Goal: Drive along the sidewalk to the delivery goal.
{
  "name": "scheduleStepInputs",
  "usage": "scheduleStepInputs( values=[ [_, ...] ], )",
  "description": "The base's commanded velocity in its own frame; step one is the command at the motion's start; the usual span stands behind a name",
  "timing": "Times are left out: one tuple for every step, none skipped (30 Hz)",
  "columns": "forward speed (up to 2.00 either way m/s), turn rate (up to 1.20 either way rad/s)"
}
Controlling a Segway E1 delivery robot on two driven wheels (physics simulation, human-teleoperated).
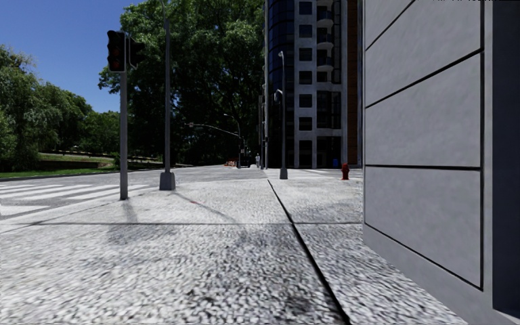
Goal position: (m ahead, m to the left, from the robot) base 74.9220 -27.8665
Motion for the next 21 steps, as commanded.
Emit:
scheduleStepInputs(
  values=[
    [2.00, 0.00],
    [2.00, 0.00],
    [2.00, 0.00],
    [2.00, 0.00],
    [2.00, 0.00],
    [2.00, 0.00],
    [2.00, 0.00],
    [2.00, 0.00],
    [2.00, 0.00],
    [2.00, 0.00],
    [2.00, 0.00],
    [2.00, 0.00],
    [2.00, 0.00],
    [2.00, 0.00],
    [2.00, 0.00],
    [2.00, 0.00],
    [2.00, 0.00],
    [2.00, 0.00],
    [2.00, 0.00],
    [2.00, 0.00],
    [2.00, 0.00]
  ],
)
